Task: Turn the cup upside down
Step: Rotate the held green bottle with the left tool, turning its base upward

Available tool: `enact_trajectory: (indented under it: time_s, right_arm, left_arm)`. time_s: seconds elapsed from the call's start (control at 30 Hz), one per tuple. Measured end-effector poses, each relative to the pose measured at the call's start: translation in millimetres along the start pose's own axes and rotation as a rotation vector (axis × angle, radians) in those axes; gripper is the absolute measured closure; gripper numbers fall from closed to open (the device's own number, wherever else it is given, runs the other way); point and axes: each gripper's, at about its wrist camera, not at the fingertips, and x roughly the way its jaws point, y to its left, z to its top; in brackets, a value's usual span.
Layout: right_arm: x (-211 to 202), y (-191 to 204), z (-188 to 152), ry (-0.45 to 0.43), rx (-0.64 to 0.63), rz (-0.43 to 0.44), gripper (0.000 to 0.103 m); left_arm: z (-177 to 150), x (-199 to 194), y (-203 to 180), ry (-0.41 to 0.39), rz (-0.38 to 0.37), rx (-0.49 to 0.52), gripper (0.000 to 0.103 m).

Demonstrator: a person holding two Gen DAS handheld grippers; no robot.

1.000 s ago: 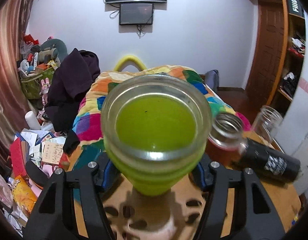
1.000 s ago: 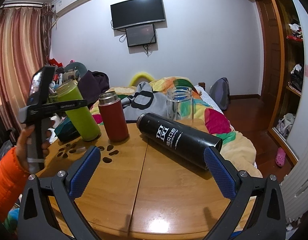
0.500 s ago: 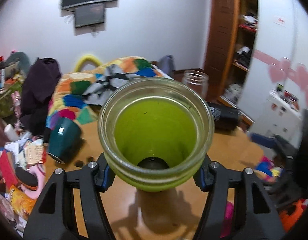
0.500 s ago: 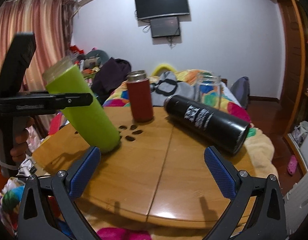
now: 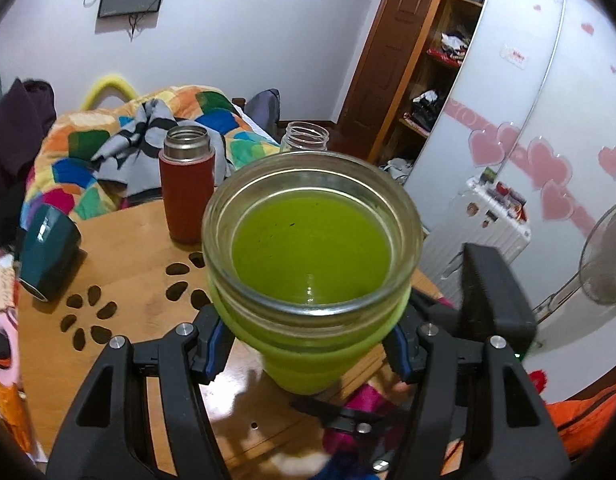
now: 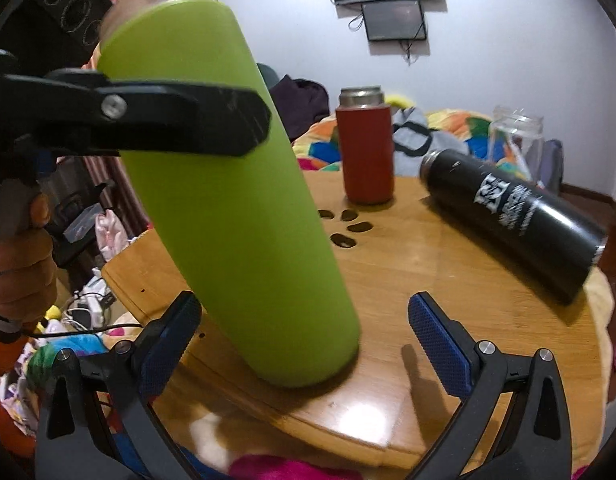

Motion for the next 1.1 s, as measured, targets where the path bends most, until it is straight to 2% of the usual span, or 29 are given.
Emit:
enact_trajectory:
  time_s: [0.13,0.37,0.63,0.87,1.1]
  right_arm:
    - [7,-2,2,0.019,0.013,0.067,0.025]
    - [8,10,3,0.018,-0.029,-0.001,0.030]
    - [7,14,9,0.014,-0.063,-0.046,0.035]
    - [5,17,8,0.005,-0.072,-0.039,0.037]
    - [6,18,7,0.008,-0.064,-0.030,0.038]
  left_arm:
    - [1,0,13,-0.006,-0.043,-0.053,0.041]
    - [4,7,54,-0.025,-0.142,-0.217,0.040]
    - [2,22,96,-0.032,-0.199,-0.391,0.038]
    - [-15,47,128,0.037,-0.226,-0.560,0.032]
    - [-26,59,137,0.096,-0.241,-0.642,0.028]
